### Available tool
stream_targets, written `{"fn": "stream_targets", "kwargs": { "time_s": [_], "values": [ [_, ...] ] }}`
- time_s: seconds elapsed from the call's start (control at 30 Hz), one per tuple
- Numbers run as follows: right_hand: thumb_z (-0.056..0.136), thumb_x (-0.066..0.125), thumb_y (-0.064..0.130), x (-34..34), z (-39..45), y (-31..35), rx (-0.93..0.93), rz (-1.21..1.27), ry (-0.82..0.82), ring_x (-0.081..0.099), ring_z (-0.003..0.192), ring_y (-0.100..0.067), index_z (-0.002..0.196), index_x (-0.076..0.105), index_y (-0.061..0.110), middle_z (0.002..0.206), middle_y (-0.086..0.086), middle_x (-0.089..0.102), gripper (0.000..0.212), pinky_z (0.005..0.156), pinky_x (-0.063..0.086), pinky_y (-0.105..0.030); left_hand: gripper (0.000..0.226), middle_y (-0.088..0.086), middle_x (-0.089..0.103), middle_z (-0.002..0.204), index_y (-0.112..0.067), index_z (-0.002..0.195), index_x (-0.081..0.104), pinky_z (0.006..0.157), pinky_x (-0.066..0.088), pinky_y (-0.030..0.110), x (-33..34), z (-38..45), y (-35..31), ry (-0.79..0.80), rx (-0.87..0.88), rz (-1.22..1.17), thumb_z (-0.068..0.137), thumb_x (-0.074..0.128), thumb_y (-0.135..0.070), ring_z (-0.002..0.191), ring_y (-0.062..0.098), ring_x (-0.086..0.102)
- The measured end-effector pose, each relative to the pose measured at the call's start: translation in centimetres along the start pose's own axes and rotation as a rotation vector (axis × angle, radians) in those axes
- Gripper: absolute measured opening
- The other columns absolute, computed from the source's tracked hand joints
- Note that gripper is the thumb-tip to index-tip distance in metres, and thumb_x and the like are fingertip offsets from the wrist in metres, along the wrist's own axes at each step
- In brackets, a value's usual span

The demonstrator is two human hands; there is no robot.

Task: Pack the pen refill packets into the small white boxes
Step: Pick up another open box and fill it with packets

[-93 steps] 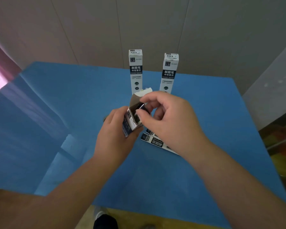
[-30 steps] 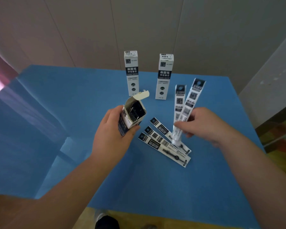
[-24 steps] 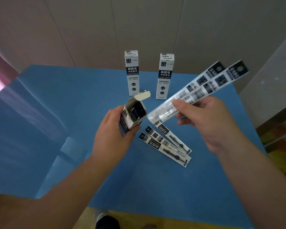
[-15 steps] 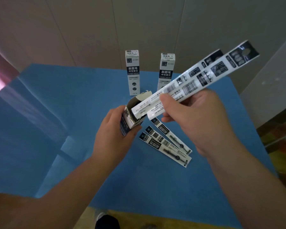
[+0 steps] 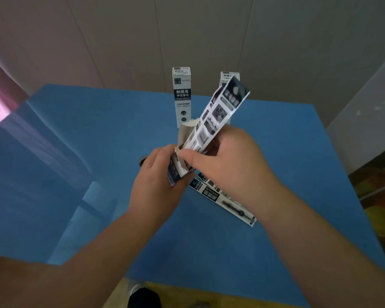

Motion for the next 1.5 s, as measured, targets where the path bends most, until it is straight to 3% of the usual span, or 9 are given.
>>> {"fn": "stream_targets", "kwargs": {
  "time_s": [0.13, 0.23, 0.37, 0.63, 0.8, 0.97, 1.2, 1.37, 1.5],
  "values": [
    [0.089, 0.062, 0.055, -0.9, -0.5, 0.1, -0.026, 0.158, -0.012, 0.069, 0.071, -0.004, 0.095, 0.065, 0.036, 0.080, 0.018, 0.070, 0.020, 0.064, 0.058, -0.027, 0.050, -0.025, 0.051, 0.111, -0.035, 0.125, 0.051, 0.077, 0.037, 0.011, 0.0, 0.1, 0.4, 0.010, -0.019, -0.002, 0.083, 0.080, -0.040, 0.100, 0.003, 0.053],
    [0.092, 0.066, 0.043, -0.9, -0.3, 0.0, -0.025, 0.159, -0.066, 0.069, 0.070, -0.007, 0.095, 0.068, 0.034, 0.075, 0.013, 0.069, 0.010, 0.067, 0.059, -0.031, 0.053, -0.022, 0.051, 0.111, -0.034, 0.126, 0.052, 0.078, 0.038, 0.012, 0.0, 0.2, 0.4, 0.011, -0.014, 0.012, 0.083, 0.083, -0.037, 0.100, 0.005, 0.054],
    [0.088, 0.074, 0.037, 0.1, 0.4, 0.0, -0.029, -0.004, -0.022, 0.065, 0.079, -0.007, 0.094, 0.068, 0.028, 0.084, 0.011, 0.067, 0.013, 0.074, 0.057, -0.034, 0.048, -0.021, 0.053, 0.112, -0.031, 0.125, 0.055, 0.078, 0.037, 0.010, 0.2, 0.2, -0.1, 0.013, -0.003, -0.002, 0.082, 0.076, -0.042, 0.102, 0.001, 0.052],
    [0.089, 0.068, 0.034, -0.8, 0.7, -1.0, -0.092, -0.062, -0.055, 0.062, 0.066, -0.004, 0.089, 0.068, 0.028, 0.073, 0.012, 0.066, 0.006, 0.054, 0.047, -0.019, 0.049, -0.029, 0.047, 0.109, -0.038, 0.123, 0.051, 0.077, 0.036, 0.007, 0.1, 0.2, -0.1, 0.009, 0.008, 0.009, 0.083, 0.079, -0.038, 0.099, -0.001, 0.050],
    [0.088, 0.066, 0.032, 0.9, 1.2, -0.3, -0.140, -0.301, -0.006, 0.063, 0.075, -0.012, 0.094, 0.071, 0.030, 0.081, 0.010, 0.067, 0.008, 0.065, 0.056, -0.036, 0.048, -0.030, 0.048, 0.110, -0.040, 0.120, 0.051, 0.077, 0.036, 0.010, 0.2, 0.5, -0.5, 0.014, 0.004, -0.006, 0.077, 0.058, -0.059, 0.100, -0.004, 0.047],
    [0.081, 0.074, 0.042, 0.2, 1.7, -0.6, -0.203, -0.435, -0.113, 0.051, 0.073, -0.012, 0.088, 0.067, 0.033, 0.078, 0.013, 0.047, 0.014, 0.052, 0.036, -0.023, 0.045, -0.023, 0.052, 0.108, -0.037, 0.120, 0.052, 0.077, 0.037, 0.011, 0.3, 0.3, -0.4, 0.007, -0.007, -0.007, 0.080, 0.070, -0.048, 0.100, 0.004, 0.052],
    [0.082, 0.065, 0.019, 1.4, 3.1, -0.4, -0.185, -0.512, -0.058, 0.052, 0.072, -0.021, 0.080, 0.055, 0.022, 0.081, 0.005, 0.048, 0.011, 0.053, 0.040, -0.033, 0.047, -0.022, 0.052, 0.111, -0.036, 0.124, 0.053, 0.075, 0.040, 0.017, 0.6, 0.2, -0.7, 0.020, 0.030, 0.021, 0.081, 0.069, -0.045, 0.101, 0.007, 0.054],
    [0.074, 0.074, 0.048, -0.2, 3.1, -1.7, -0.218, -0.333, 0.032, 0.053, 0.075, -0.005, 0.086, 0.058, 0.035, 0.084, 0.013, 0.049, 0.024, 0.058, 0.043, -0.029, 0.050, -0.018, 0.056, 0.114, -0.031, 0.126, 0.055, 0.079, 0.038, 0.013, 0.5, 0.4, -0.1, 0.011, -0.003, 0.025, 0.082, 0.077, -0.042, 0.104, 0.007, 0.055],
    [0.071, 0.066, 0.071, -1.9, 2.7, -5.2, -0.008, 0.084, -0.002, 0.053, 0.068, 0.004, 0.100, 0.061, 0.044, 0.080, 0.022, 0.055, 0.039, 0.063, 0.040, -0.022, 0.051, -0.028, 0.049, 0.111, -0.040, 0.126, 0.051, 0.080, 0.037, 0.011, 0.2, 0.5, 0.1, 0.002, -0.036, 0.005, 0.081, 0.073, -0.046, 0.104, 0.001, 0.051]
  ]
}}
Point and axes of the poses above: each hand's wrist, its own z-axis towards the middle knuckle, its own x-axis out of the palm, y = z × x, the point moved 1 cm from there along z, towards the middle knuckle
